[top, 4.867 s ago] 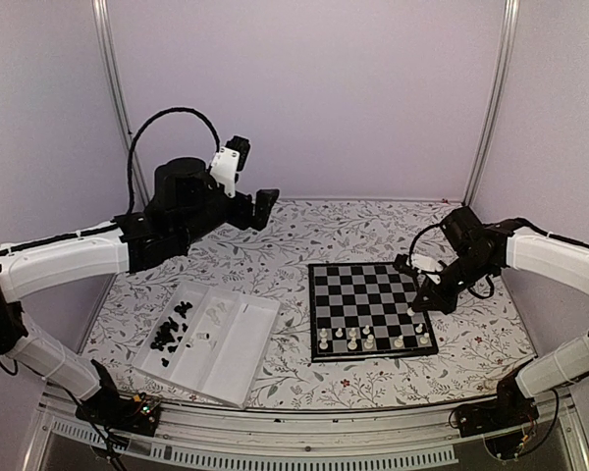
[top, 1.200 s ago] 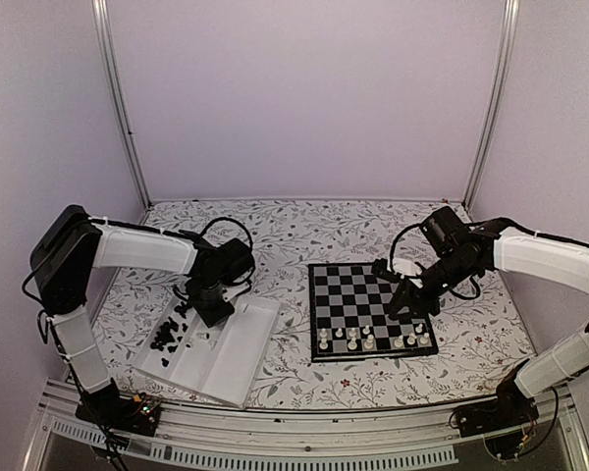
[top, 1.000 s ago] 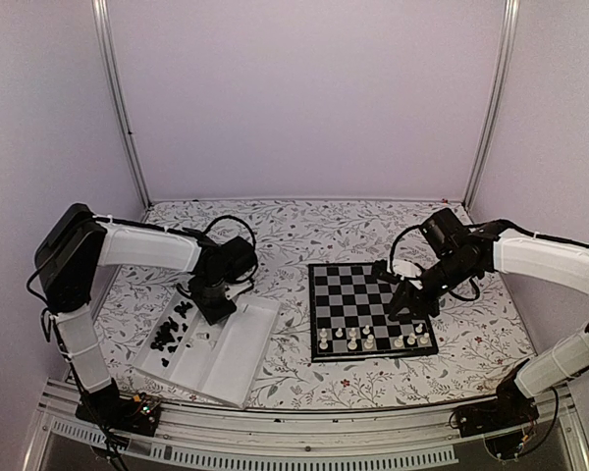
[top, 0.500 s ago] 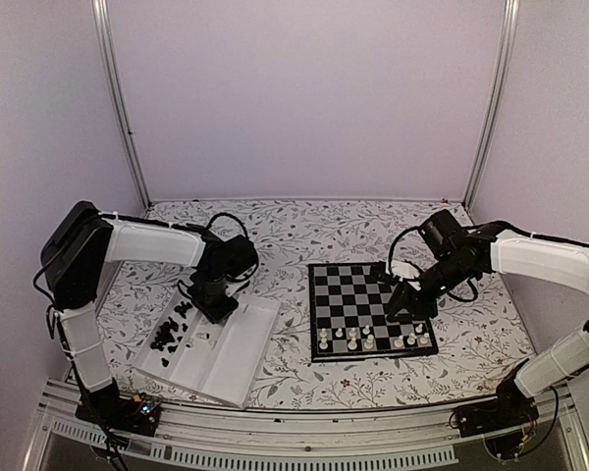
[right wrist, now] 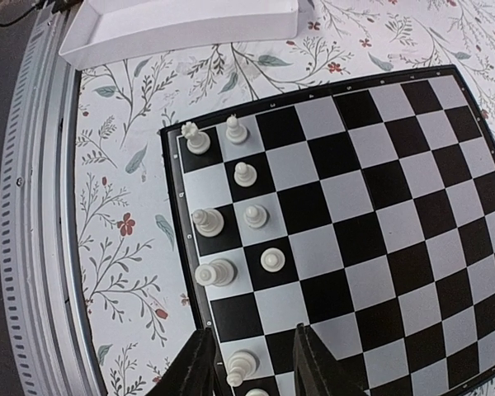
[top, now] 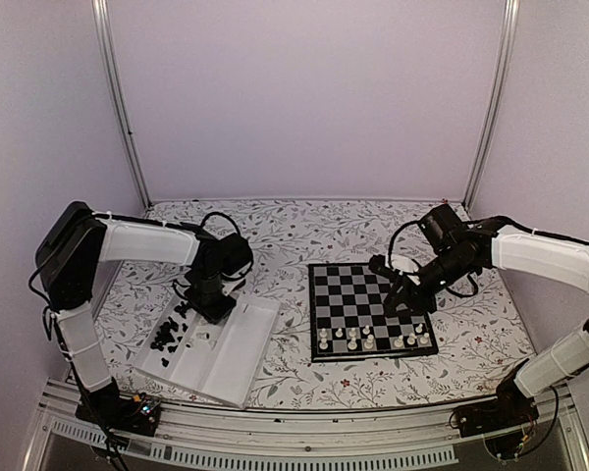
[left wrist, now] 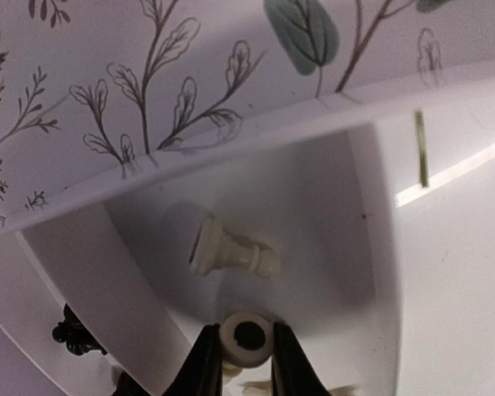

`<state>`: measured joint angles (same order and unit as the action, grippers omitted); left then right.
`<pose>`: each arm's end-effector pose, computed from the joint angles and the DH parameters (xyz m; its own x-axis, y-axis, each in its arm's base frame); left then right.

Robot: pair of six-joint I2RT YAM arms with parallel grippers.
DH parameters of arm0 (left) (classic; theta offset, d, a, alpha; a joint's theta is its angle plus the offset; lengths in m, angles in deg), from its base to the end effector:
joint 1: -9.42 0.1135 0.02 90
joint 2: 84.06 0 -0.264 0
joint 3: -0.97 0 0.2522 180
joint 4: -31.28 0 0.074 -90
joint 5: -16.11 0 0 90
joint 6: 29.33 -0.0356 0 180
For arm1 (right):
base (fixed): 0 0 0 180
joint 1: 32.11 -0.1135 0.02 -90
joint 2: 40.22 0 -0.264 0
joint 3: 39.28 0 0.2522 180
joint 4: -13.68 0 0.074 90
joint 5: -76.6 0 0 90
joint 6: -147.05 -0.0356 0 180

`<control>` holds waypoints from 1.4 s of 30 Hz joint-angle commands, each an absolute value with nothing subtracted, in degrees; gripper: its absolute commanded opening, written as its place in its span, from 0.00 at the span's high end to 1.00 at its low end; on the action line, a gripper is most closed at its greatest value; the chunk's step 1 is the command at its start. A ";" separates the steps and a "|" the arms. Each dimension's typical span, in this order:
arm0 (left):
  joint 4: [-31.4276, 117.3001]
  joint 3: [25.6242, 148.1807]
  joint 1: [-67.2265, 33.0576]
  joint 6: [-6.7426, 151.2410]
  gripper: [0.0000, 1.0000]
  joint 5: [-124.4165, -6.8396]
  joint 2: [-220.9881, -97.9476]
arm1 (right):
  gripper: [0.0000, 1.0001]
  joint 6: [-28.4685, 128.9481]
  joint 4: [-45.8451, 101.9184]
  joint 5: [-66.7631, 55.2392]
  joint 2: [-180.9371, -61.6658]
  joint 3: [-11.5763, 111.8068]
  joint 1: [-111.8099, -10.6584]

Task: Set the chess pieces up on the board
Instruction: Pick up the chess piece from the storage box, then adjust the chess piece at the center of the board.

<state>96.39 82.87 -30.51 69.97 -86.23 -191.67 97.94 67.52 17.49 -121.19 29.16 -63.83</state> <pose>0.2545 -0.2031 0.1470 -0.8584 0.5126 -0.0204 0.4972 0.8410 0.2132 0.2172 0.1558 0.2237 -0.1792 -0.7712 -0.6109 -0.9836 0.1547 0.0932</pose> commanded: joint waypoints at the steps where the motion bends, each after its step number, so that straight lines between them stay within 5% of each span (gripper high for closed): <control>1: 99.16 83.18 -29.76 72.78 0.90 -82.99 -185.10 | 0.66 96.96 68.85 21.26 -121.48 33.95 -64.01; 7: 91.79 85.41 -31.23 77.82 0.89 -78.15 -173.16 | 0.66 94.39 67.20 25.28 -124.59 40.96 -64.01; 23: 38.03 74.85 -36.76 91.39 0.86 -64.06 -160.44 | 0.56 77.14 61.46 47.09 -146.52 69.58 -68.67; 42: 27.46 71.82 -37.72 98.00 0.85 -55.01 -163.17 | 0.59 74.60 60.85 51.33 -153.04 78.55 -73.68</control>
